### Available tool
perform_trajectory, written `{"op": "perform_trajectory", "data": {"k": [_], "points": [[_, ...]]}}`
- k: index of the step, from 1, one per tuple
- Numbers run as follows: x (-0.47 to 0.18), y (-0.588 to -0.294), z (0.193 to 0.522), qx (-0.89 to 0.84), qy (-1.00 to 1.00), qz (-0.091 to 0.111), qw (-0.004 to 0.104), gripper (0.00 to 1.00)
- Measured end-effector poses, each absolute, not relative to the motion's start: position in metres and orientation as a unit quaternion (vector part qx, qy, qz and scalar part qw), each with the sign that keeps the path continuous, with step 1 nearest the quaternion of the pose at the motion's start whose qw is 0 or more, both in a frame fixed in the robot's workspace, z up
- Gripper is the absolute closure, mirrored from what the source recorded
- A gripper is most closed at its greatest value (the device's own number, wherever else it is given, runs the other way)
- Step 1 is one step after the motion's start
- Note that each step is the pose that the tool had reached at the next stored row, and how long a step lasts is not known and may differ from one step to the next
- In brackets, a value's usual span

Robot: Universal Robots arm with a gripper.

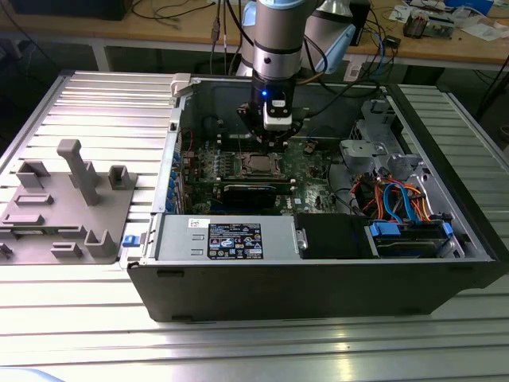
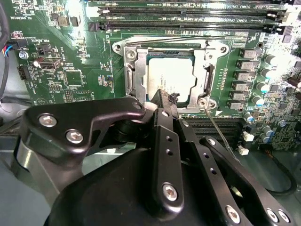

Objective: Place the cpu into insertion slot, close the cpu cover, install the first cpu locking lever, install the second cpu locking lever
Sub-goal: 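Install the first cpu locking lever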

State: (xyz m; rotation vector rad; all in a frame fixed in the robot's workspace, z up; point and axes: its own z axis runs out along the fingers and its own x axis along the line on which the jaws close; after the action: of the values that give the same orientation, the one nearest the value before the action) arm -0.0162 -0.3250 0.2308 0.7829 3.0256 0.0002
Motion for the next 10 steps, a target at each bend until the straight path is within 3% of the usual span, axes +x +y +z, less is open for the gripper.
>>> {"op": "perform_trajectory", "data": {"k": [10], "points": [[-0.0162, -0.3251, 0.2307, 0.247, 0.969, 0.000, 0.008, 0.89]]}}
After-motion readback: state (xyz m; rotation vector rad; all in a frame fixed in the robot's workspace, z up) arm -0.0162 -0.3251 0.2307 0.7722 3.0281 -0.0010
